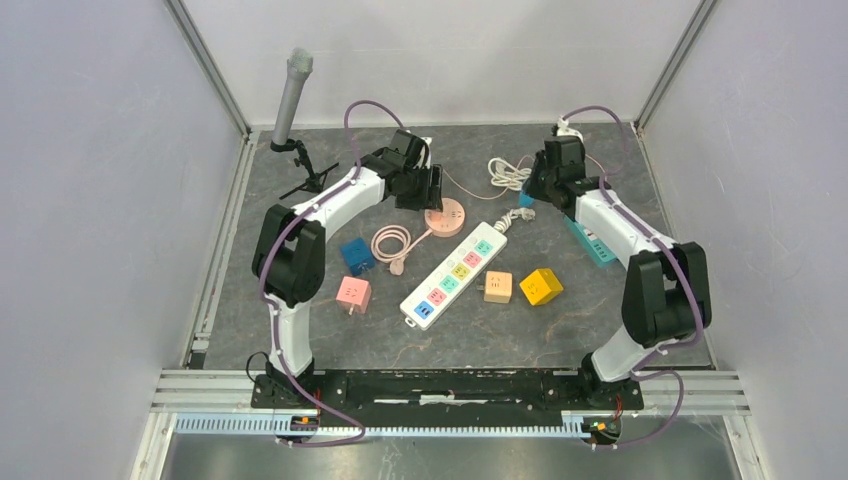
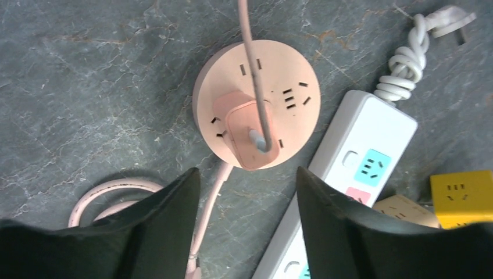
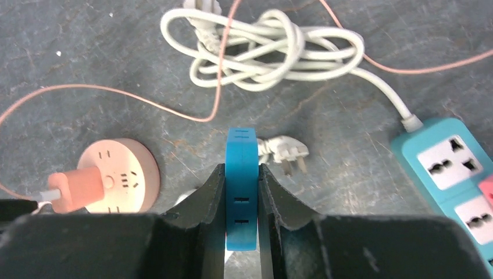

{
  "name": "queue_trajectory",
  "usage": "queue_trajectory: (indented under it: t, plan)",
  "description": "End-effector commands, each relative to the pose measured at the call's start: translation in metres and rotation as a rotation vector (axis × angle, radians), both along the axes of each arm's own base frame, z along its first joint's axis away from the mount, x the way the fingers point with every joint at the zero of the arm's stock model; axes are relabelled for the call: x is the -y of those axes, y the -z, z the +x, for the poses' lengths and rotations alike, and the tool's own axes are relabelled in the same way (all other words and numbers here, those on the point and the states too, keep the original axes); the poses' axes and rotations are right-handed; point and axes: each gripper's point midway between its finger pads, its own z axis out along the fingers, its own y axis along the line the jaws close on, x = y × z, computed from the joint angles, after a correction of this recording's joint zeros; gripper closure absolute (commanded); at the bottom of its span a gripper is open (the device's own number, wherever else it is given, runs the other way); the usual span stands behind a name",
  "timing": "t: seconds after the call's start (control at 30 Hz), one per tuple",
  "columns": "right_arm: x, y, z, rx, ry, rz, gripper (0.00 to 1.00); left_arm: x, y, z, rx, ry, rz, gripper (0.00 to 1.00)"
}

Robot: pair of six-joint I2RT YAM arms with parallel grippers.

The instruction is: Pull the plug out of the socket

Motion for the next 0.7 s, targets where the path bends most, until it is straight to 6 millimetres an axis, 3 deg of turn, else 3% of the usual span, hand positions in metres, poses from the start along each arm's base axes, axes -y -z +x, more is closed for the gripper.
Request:
queue_trajectory:
  t: [0.0, 0.13, 0.33, 0.43, 0.53, 0.67]
  plan:
    - [0.014, -0.001, -0.018, 0.006, -0.018, 0.03, 1.0, 0.012, -0.033, -0.003, 0.021, 0.073, -0.062, 0.28]
    - [0.03, 0.018, -0.042, -0.034, 0.005, 0.06, 1.0, 0.013, -0.046, -0.008, 0.035, 0.089, -0.085, 0.21]
    - [0.019, 0.051, -0.069, -0.091, -0.052, 0.212, 0.97, 0.012, -0.064, -0.004, 0.081, 0.1, -0.09, 0.15]
    - [0.013, 0.065, -0.075, -0.112, -0.084, 0.257, 0.91, 0.008, -0.066, -0.002, 0.095, 0.086, -0.072, 0.13]
    - [0.015, 0.08, -0.08, -0.163, -0.087, 0.241, 0.77, 0.003, -0.065, -0.001, 0.103, 0.069, -0.051, 0.12]
    - [0.026, 0.077, -0.076, -0.182, -0.039, 0.195, 0.41, -0.001, -0.066, 0.0, 0.115, 0.06, -0.035, 0.11]
